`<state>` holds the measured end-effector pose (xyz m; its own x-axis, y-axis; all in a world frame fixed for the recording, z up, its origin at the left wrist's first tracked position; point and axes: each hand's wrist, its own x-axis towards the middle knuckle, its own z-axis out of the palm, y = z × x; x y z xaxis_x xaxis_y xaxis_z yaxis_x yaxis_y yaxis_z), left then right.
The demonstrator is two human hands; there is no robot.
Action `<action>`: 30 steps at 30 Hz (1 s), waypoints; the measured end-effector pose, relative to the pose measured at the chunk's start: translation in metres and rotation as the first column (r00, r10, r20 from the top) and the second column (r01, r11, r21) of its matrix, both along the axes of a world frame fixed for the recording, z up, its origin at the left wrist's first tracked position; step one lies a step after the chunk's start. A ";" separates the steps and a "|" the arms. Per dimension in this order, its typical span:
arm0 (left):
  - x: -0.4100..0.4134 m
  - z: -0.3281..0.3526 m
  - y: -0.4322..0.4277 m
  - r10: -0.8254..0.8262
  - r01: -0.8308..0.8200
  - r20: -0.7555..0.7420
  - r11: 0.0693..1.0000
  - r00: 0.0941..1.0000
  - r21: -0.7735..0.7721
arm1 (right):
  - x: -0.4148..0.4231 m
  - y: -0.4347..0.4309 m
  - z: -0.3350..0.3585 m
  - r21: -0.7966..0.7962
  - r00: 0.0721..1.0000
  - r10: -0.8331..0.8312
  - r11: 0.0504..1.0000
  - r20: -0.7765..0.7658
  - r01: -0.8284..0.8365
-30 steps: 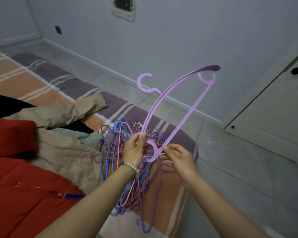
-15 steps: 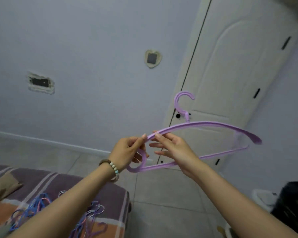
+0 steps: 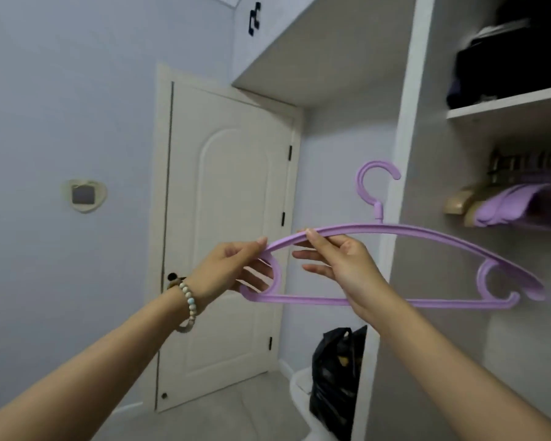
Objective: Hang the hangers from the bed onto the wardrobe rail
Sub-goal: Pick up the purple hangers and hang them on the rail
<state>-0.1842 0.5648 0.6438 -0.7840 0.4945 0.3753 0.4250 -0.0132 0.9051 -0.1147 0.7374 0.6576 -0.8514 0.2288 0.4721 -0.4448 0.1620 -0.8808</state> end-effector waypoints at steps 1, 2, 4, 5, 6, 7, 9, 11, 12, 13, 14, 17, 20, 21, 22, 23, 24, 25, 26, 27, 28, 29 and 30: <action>0.004 0.008 0.026 -0.023 0.023 -0.002 1.000 1.000 0.015 | 0.007 0.023 0.007 -0.001 0.999 -0.034 0.999 -0.018 0.034; 0.007 0.015 0.052 -0.044 0.044 -0.008 0.999 0.999 0.027 | 0.014 0.045 0.014 -0.009 0.997 -0.067 0.998 -0.034 0.067; 0.016 0.028 0.102 -0.078 0.080 -0.031 0.996 0.996 0.048 | 0.026 0.088 0.025 -0.029 0.988 -0.135 0.991 -0.070 0.133; 0.021 0.034 0.126 -0.091 0.094 -0.043 0.994 0.995 0.060 | 0.031 0.109 0.030 -0.043 0.983 -0.161 0.987 -0.091 0.157; 0.026 0.039 0.149 -0.100 0.104 -0.056 0.992 0.993 0.072 | 0.036 0.127 0.036 -0.067 0.978 -0.178 0.983 -0.110 0.172; 0.031 0.044 0.171 -0.104 0.110 -0.074 0.990 0.992 0.083 | 0.038 0.147 0.040 -0.092 0.971 -0.201 0.977 -0.129 0.190; 0.040 0.053 0.215 -0.107 0.119 -0.108 0.987 0.988 0.110 | 0.042 0.182 0.046 -0.166 0.946 -0.268 0.957 -0.180 0.240; 0.049 0.060 0.255 -0.101 0.121 -0.145 0.982 0.984 0.144 | 0.043 0.213 0.050 -0.242 0.901 -0.352 0.925 -0.255 0.293; 0.054 0.063 0.275 -0.086 0.111 -0.163 0.982 0.983 0.152 | 0.044 0.227 0.051 -0.264 0.874 -0.396 0.908 -0.282 0.326; 0.058 0.065 0.294 -0.070 0.098 -0.175 0.983 0.982 0.158 | 0.044 0.241 0.051 -0.271 0.844 -0.442 0.889 -0.304 0.368; 0.062 0.068 0.312 -0.059 0.089 -0.179 0.982 0.982 0.165 | 0.045 0.253 0.052 -0.277 0.817 -0.480 0.872 -0.321 0.403; 0.071 0.075 0.359 -0.041 0.074 -0.177 0.981 0.983 0.180 | 0.045 0.287 0.058 -0.289 0.770 -0.540 0.839 -0.339 0.461; 0.073 0.084 0.394 -0.056 0.089 -0.184 0.980 0.981 0.178 | 0.043 0.320 0.068 -0.313 0.769 -0.557 0.825 -0.313 0.471; 0.073 0.086 0.404 -0.072 0.108 -0.197 0.979 0.978 0.175 | 0.041 0.333 0.071 -0.318 0.775 -0.553 0.827 -0.306 0.464; 0.072 0.087 0.415 -0.093 0.130 -0.211 0.977 0.973 0.167 | 0.042 0.343 0.075 -0.326 0.775 -0.551 0.827 -0.309 0.459; 0.072 0.089 0.424 -0.115 0.154 -0.238 0.976 0.965 0.152 | 0.043 0.354 0.077 -0.334 0.778 -0.546 0.830 -0.313 0.448; 0.072 0.090 0.432 -0.140 0.182 -0.278 0.975 0.950 0.129 | 0.044 0.364 0.080 -0.338 0.781 -0.540 0.832 -0.314 0.440; 0.072 0.092 0.440 -0.164 0.207 -0.331 0.973 0.929 0.101 | 0.042 0.378 0.083 -0.342 0.785 -0.535 0.834 -0.313 0.432; 0.071 0.094 0.449 -0.176 0.222 -0.386 0.972 0.906 0.078 | 0.042 0.388 0.085 -0.342 0.784 -0.536 0.834 -0.313 0.434; 0.070 0.097 0.457 -0.168 0.215 -0.441 0.975 0.882 0.058 | 0.041 0.401 0.088 -0.341 0.783 -0.540 0.832 -0.308 0.439; 0.067 0.100 0.465 -0.145 0.187 -0.487 0.981 0.862 0.040 | 0.038 0.412 0.091 -0.341 0.779 -0.547 0.827 -0.307 0.447; 0.064 0.104 0.472 -0.119 0.152 -0.520 0.988 0.846 0.021 | 0.036 0.424 0.095 -0.339 0.776 -0.553 0.824 -0.304 0.455; 0.063 0.107 0.478 -0.107 0.129 -0.536 0.992 0.837 0.004 | 0.033 0.434 0.098 -0.343 0.770 -0.560 0.819 -0.305 0.460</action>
<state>-0.1216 1.0432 0.7504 -0.3934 0.5468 0.7391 0.8351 -0.1238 0.5361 -0.0814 1.1716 0.7559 -0.3417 0.7226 0.6009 -0.6572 0.2733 -0.7024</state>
